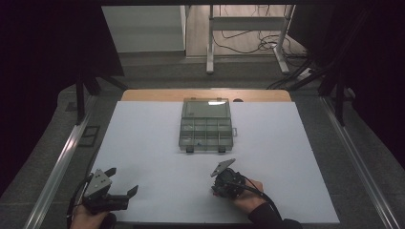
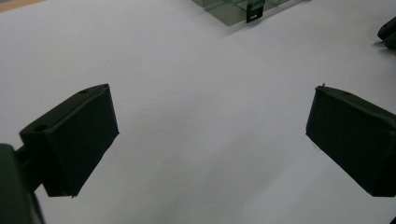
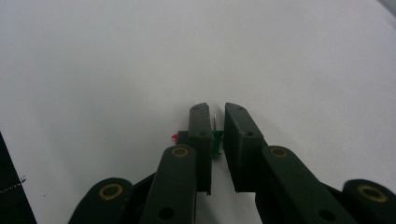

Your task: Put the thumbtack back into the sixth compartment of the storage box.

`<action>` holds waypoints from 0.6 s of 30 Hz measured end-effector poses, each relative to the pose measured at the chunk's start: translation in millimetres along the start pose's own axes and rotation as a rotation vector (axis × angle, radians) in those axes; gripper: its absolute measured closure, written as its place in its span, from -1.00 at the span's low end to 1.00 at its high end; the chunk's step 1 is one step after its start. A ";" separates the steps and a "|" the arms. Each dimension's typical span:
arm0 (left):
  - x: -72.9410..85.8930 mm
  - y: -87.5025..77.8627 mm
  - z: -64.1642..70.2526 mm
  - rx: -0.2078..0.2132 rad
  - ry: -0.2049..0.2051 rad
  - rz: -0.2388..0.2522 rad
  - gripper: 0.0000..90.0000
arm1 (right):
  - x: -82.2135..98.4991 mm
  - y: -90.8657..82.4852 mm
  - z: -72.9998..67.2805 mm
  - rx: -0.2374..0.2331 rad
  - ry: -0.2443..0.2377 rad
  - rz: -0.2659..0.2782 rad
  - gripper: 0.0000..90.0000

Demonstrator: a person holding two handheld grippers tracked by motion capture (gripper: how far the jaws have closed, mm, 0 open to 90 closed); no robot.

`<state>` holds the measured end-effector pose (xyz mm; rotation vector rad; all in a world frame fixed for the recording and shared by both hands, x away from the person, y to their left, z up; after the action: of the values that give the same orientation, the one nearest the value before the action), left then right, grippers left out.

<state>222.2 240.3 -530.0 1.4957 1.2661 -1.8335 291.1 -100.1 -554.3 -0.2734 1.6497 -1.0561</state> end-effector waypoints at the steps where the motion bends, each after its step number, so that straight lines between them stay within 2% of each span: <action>1: 0.0 0.0 0.0 0.000 0.000 0.000 -0.94 | 0.0 -0.1 -0.3 0.003 -0.001 -0.002 0.81; 4: 0.0 0.0 0.1 0.000 0.001 0.000 -0.94 | -0.5 -0.4 -0.6 0.008 -0.006 -0.003 0.81; 18: 0.0 0.4 0.4 0.001 0.002 -0.002 -0.94 | -11.7 -11.4 10.9 0.033 0.044 0.086 0.81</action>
<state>222.4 239.8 -530.1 1.4981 1.2686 -1.8346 301.1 -104.5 -537.9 -0.1568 1.6670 -1.0298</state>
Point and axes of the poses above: each handheld gripper's, and its own axes: y roughly forward along the jaws, x roughly out of its underside, z roughly to its right, the point moved 5 cm from there along y, roughly forward along the jaws, and after that the axes turned 13 degrees about z, right-handed, at the moved point
